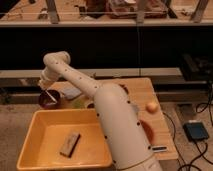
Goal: Place fork in purple bowl
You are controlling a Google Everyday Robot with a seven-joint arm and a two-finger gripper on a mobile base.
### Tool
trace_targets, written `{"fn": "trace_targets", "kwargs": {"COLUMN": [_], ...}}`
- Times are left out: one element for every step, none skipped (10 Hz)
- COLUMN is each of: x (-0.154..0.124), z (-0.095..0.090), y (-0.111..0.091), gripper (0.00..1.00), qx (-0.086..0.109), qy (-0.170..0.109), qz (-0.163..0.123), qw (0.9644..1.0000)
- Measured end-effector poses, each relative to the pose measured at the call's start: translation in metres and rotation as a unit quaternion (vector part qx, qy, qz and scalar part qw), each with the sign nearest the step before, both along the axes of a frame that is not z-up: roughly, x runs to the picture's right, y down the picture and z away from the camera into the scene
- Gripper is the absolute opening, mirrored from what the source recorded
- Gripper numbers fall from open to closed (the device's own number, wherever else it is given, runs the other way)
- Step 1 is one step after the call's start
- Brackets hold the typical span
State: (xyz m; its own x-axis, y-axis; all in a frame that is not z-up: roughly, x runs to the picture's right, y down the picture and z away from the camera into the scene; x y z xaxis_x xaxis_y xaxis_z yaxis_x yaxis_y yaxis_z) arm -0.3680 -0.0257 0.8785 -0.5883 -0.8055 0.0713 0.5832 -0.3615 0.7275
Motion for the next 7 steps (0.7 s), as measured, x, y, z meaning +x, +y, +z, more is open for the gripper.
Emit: {"fn": "trace_targets", "kwargs": {"x": [-0.0016, -0.0039, -0.0041, -0.0037, -0.0027, -0.0023, -0.0026], "z": [0.0, -0.0007, -0.0008, -0.0008, -0.0002, 0.0003, 0.0], "y": [0.0023, 0.005, 0.0069, 0.0063, 0.0064, 0.0066, 0.0066], "gripper": [0.58, 0.68, 0.77, 0.8, 0.8, 0.8, 0.8], "qx": [0.0, 0.001, 0.0, 0.0, 0.0, -0.001, -0.001], "qy": [-0.002, -0.005, -0.006, -0.006, -0.006, -0.005, -0.005], "qz": [-0.003, -0.006, -0.007, -0.006, -0.006, -0.006, -0.006], "qw": [1.0, 1.0, 1.0, 1.0, 1.0, 1.0, 1.0]}}
